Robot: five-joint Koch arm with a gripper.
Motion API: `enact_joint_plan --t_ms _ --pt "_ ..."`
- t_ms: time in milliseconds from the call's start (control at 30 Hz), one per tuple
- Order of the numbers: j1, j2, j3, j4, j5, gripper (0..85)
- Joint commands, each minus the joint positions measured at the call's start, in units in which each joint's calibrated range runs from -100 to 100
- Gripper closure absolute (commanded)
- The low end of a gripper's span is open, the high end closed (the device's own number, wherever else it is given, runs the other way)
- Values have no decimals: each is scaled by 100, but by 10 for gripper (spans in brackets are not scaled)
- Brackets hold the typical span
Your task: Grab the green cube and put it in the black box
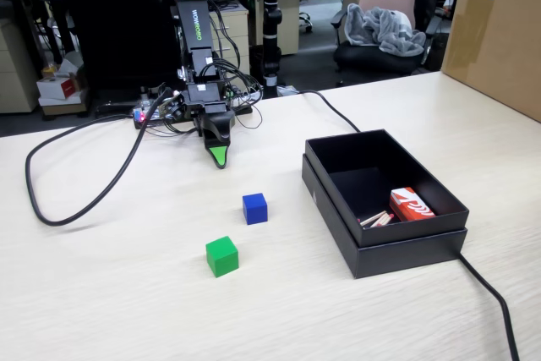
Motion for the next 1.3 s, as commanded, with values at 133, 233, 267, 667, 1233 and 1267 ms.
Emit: enact_joint_plan --t_ms 133,233,267,667,1233,1267 --pt "44 -3 -57 -286 -49 379" --pt "44 -3 -57 -286 -49 379" --pt "44 -3 -57 -286 -49 379" --pt "49 -3 -38 -346 -49 378" --pt "-34 640 3842 -4562 10 379" --pt "-39 846 4177 -4752 0 378"
